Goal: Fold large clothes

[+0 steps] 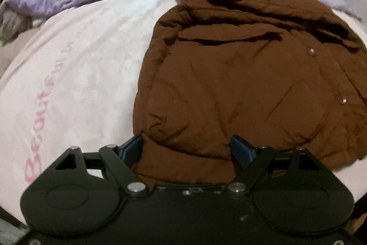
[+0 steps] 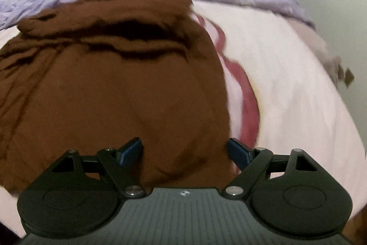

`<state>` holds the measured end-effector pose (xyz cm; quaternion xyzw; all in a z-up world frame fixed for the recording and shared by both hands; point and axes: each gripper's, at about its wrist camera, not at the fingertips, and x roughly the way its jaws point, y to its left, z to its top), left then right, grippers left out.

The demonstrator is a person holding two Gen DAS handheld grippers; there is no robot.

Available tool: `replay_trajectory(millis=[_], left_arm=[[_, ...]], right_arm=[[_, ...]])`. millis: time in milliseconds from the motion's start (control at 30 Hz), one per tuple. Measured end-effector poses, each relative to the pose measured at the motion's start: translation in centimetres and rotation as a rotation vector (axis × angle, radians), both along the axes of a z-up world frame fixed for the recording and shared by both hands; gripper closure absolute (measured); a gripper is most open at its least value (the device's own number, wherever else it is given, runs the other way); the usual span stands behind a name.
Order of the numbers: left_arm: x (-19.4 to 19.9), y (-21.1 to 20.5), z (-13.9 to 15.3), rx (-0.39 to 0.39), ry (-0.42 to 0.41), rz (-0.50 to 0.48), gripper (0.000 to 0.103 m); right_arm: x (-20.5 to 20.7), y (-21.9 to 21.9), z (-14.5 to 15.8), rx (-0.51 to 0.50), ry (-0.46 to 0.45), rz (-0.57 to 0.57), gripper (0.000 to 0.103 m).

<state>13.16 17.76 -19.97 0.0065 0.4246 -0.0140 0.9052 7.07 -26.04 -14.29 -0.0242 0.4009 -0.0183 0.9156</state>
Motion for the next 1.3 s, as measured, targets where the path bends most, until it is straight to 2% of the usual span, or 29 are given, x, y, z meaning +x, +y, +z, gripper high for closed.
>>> replay_trajectory(millis=[167, 233, 267, 300, 367, 433, 467, 533, 567, 600, 667, 767, 900, 1000, 1133, 1300], left_arm=[[-0.3, 0.1, 0.0, -0.113, -0.018, 0.009, 0.025], [-0.4, 0.4, -0.1, -0.122, -0.025, 0.018, 0.05], [-0.9, 0.7, 0.0, -0.122, -0.039, 0.035, 0.07], [-1.1, 1.2, 0.1, -0.158, -0.046, 0.045, 0.085], [-1.4, 2.4, 0.4, -0.263, -0.048, 0.07, 0.091], [-1.7, 2.7, 0.7, -0.29, -0.045, 0.085, 0.092], [-2.0, 2.5, 1.1, -0.281, -0.053, 0.079, 0.091], [-2.5, 2.1, 1.8, -0.228, -0.054, 0.085, 0.071], [-2.6, 1.8, 2.1, -0.18, -0.059, 0.101, 0.055], [-2.9, 1.6, 2.3, -0.13, -0.059, 0.117, 0.047], [-2.8, 1.7, 2.3, -0.094, -0.04, 0.122, 0.045], [-2.6, 2.2, 1.5, -0.111, 0.009, 0.123, 0.039], [-2.7, 2.5, 0.9, -0.103, 0.05, 0.141, 0.03], [-3.4, 3.1, 1.2, -0.08, 0.105, 0.186, 0.03], [-3.4, 3.7, 0.4, -0.101, 0.086, 0.187, 0.025], [-1.9, 2.0, -0.1, -0.015, 0.055, 0.185, 0.019]], right_arm=[[0.1, -1.7, -0.8, 0.109, 0.029, -0.011, 0.0], [0.7, -1.8, -1.1, 0.132, 0.045, -0.016, 0.0], [0.8, -2.0, -1.3, 0.141, 0.046, -0.015, 0.0], [0.8, -2.0, -1.4, 0.149, 0.046, -0.01, 0.0], [0.7, -2.2, -1.6, 0.152, 0.043, -0.003, 0.0], [0.6, -2.7, -1.6, 0.159, 0.044, -0.002, 0.0], [0.5, -2.8, -1.5, 0.16, 0.041, -0.005, 0.0], [0.1, -3.0, -1.0, 0.152, 0.026, -0.013, 0.0], [-0.1, -3.1, -0.8, 0.148, 0.019, -0.012, 0.0], [-0.2, -3.2, -0.7, 0.144, 0.016, -0.012, 0.0], [-0.2, -3.4, -0.7, 0.135, 0.019, -0.016, 0.0], [-0.3, -3.6, -0.6, 0.134, 0.025, -0.024, 0.0], [-1.4, -3.9, 0.5, 0.101, -0.012, -0.042, 0.0], [-2.2, -4.4, 0.7, 0.105, -0.015, -0.046, 0.0], [-2.5, -4.3, 0.3, 0.068, -0.044, -0.064, 0.0], [-2.7, -2.9, 0.3, -0.019, -0.072, -0.079, 0.0]])
